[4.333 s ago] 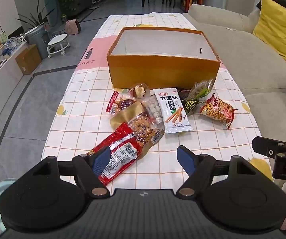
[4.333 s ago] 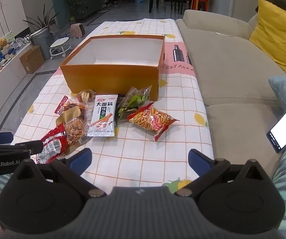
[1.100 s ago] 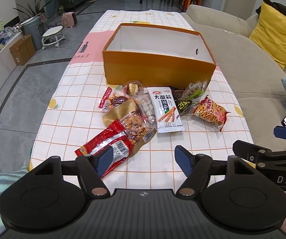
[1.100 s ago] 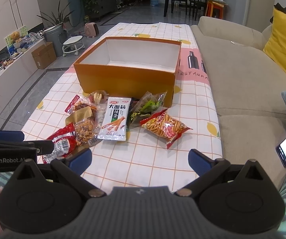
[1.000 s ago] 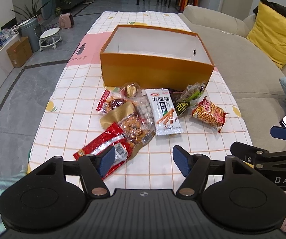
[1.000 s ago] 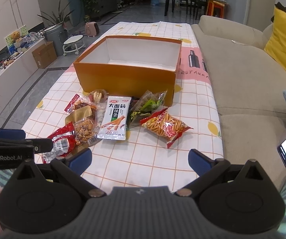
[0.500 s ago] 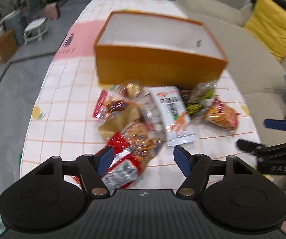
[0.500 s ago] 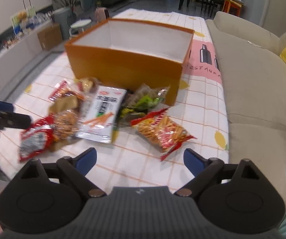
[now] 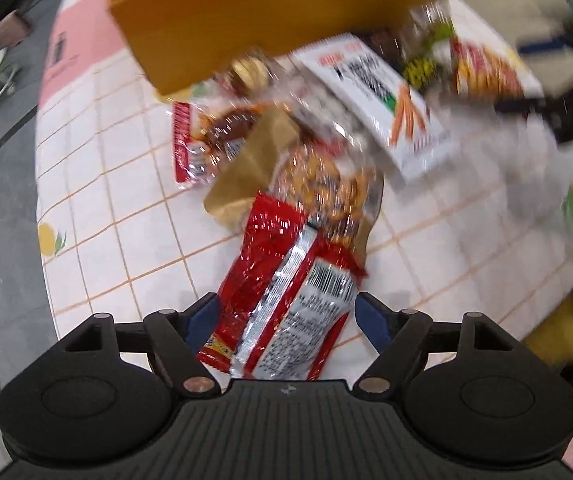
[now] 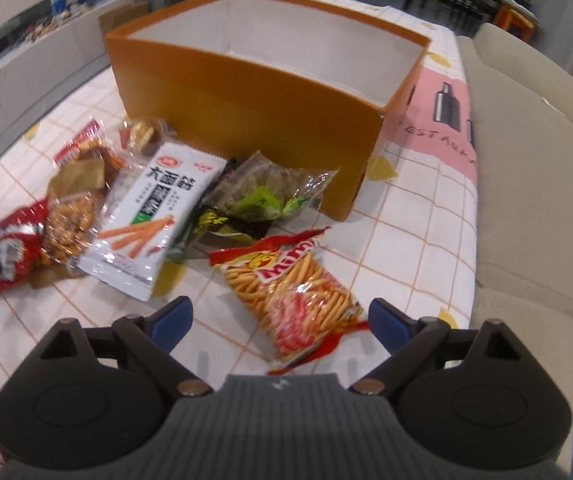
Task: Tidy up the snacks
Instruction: 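Grasp the red-silver bag with the left tool while the right tool grasps the orange Mimi bag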
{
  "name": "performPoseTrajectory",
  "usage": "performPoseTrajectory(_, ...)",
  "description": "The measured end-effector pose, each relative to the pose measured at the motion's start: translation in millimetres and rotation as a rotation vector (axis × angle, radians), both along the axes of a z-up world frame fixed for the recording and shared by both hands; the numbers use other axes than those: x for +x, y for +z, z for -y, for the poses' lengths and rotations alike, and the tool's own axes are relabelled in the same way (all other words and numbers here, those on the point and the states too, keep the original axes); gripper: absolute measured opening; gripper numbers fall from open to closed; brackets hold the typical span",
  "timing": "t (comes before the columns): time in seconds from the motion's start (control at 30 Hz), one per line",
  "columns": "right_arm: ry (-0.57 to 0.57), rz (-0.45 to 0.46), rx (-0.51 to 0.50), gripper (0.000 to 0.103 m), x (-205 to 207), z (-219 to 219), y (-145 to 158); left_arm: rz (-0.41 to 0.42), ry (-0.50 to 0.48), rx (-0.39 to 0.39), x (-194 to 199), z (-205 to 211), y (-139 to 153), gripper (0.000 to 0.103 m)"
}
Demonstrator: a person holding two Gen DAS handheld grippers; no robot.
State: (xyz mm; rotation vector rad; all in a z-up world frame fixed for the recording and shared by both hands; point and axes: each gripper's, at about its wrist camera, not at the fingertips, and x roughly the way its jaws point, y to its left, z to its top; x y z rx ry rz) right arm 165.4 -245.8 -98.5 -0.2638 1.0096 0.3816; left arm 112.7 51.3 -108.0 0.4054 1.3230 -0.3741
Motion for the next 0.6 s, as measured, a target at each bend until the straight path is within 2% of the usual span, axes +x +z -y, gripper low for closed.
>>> performPoseTrajectory(0.13,0.049,0.002,-0.042,0.092,10.1,-2.4,-10.7,-0.025,-0.069,0.069,1.7,3.9,-16.6,0.091)
performPoseTrajectory(0.27,0.077,0.002,-0.064,0.089,15.4,-5.3,-17.3,-0.019,-0.083,0.081,2.0,3.3,-26.6,0.096)
performPoseTrajectory(0.33,0.083,-0.003,-0.069,0.080,16.6,-6.1,-19.6,-0.011,-0.089,0.079,3.1,3.7,-28.5,0.098)
performPoseTrajectory(0.47,0.078,0.013,-0.089,0.070,14.9,-7.9,-21.3,0.001,-0.098,0.071,5.8,5.4,-33.2,0.101)
performPoseTrajectory(0.6,0.066,0.018,-0.089,0.061,12.4,-7.8,-19.3,0.007,-0.049,0.032,6.5,2.3,-33.4,0.094)
